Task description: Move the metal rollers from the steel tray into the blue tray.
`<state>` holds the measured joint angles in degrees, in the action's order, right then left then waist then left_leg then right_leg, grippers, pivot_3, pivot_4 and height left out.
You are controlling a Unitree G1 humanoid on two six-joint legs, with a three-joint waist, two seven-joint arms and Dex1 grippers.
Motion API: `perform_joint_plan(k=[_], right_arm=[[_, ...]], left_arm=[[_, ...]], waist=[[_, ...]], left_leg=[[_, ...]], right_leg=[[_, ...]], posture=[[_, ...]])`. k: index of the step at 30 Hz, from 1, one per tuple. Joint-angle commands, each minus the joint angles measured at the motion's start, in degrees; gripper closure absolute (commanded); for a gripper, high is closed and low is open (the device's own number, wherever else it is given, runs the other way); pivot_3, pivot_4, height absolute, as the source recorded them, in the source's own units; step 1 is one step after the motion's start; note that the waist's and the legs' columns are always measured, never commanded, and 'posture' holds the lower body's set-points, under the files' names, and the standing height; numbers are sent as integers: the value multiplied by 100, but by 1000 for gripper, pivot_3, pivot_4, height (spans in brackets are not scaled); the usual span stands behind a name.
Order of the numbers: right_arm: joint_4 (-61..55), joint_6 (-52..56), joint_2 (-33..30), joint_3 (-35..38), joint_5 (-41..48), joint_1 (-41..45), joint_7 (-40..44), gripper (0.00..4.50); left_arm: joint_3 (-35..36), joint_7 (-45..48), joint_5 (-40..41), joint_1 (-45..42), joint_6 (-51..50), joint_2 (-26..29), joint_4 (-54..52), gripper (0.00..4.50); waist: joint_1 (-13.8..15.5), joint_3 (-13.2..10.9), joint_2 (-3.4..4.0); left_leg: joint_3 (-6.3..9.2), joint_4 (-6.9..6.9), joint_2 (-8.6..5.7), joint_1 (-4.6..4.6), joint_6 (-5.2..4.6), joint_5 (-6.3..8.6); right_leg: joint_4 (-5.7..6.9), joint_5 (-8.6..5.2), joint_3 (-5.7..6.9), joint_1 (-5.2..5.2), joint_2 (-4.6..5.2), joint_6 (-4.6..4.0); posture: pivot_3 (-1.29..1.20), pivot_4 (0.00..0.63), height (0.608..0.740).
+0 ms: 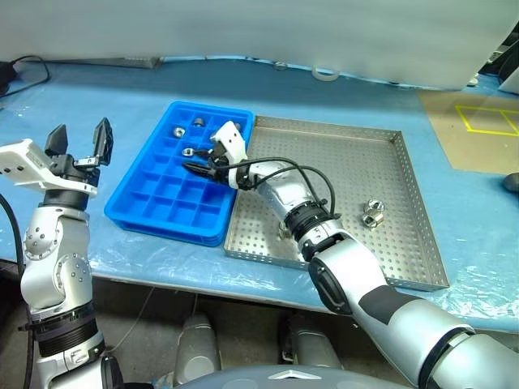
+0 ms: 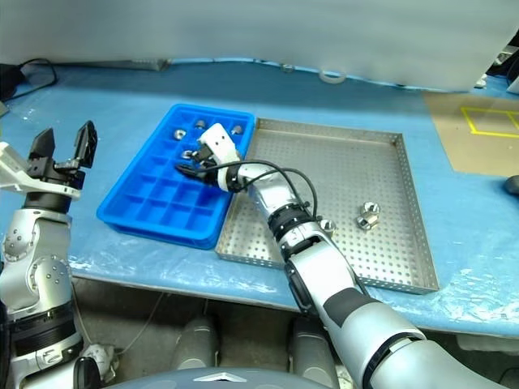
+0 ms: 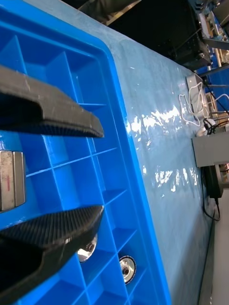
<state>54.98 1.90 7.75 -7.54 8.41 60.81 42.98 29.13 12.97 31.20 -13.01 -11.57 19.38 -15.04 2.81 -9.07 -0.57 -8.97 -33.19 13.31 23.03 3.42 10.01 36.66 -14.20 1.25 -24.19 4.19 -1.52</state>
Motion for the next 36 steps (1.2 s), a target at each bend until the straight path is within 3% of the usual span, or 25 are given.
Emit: perform_joint_plan(k=[1,4,7,11,17,24,29,36], right_arm=[[-440,124,274,201,326,44,272,1085],[-667,334,223,230,444,-84,435,89],[-851,599,186,340,582,-121,407,40],[-1189,2167,166,2005,2540,500,-42,40],[-2036,2896,-161,2965,3544,423,-800,40],[-3168,3323,-196,2856,3804,-299,-1250,40],[-3763,3298,-526,2063,3162,-926,-1082,40],[-3885,3232,-1239,2343,3233,-1066,-1194,40]], left_arm=[[-89,58,-25,-99,75,108,-37,0],[-202,104,-36,-118,61,114,-9,0],[-343,207,-16,-124,20,155,-9,0],[-1171,1050,-197,-111,-59,330,279,0],[-1885,2409,-168,-884,18,347,1754,0],[-2401,2979,-647,-1993,584,-57,3128,0],[-2875,3351,-931,-2257,691,-430,3410,0],[-3744,4458,-1393,-2369,330,-118,3531,0]], waist=[[-3,0,0],[-11,0,0],[-17,0,0],[9,-2,3],[-99,-2,4],[-309,-2,4],[-401,-2,3],[-395,-3,4]], left_leg=[[1,0,0,0,0,0],[2,0,0,2,0,0],[3,0,0,1,0,0],[6,-1,-3,2,-5,-5],[-2,0,5,-17,4,-17],[-3,5,10,-21,8,-23],[-3,9,9,-24,-11,-33],[-13,9,14,-37,-8,-34]], right_leg=[[0,0,1,0,0,0],[0,2,3,0,0,3],[0,2,4,0,-1,3],[2,2,4,2,1,3],[9,8,-5,4,-12,-5],[4,16,-16,7,-25,-11],[-1,16,-24,9,-31,-10],[2,19,-41,11,-39,-15]], posture=[[4,150,740],[-7,150,740],[-31,150,740],[-157,150,740],[-343,150,740],[-397,150,740],[-404,150,740],[-457,150,740]])
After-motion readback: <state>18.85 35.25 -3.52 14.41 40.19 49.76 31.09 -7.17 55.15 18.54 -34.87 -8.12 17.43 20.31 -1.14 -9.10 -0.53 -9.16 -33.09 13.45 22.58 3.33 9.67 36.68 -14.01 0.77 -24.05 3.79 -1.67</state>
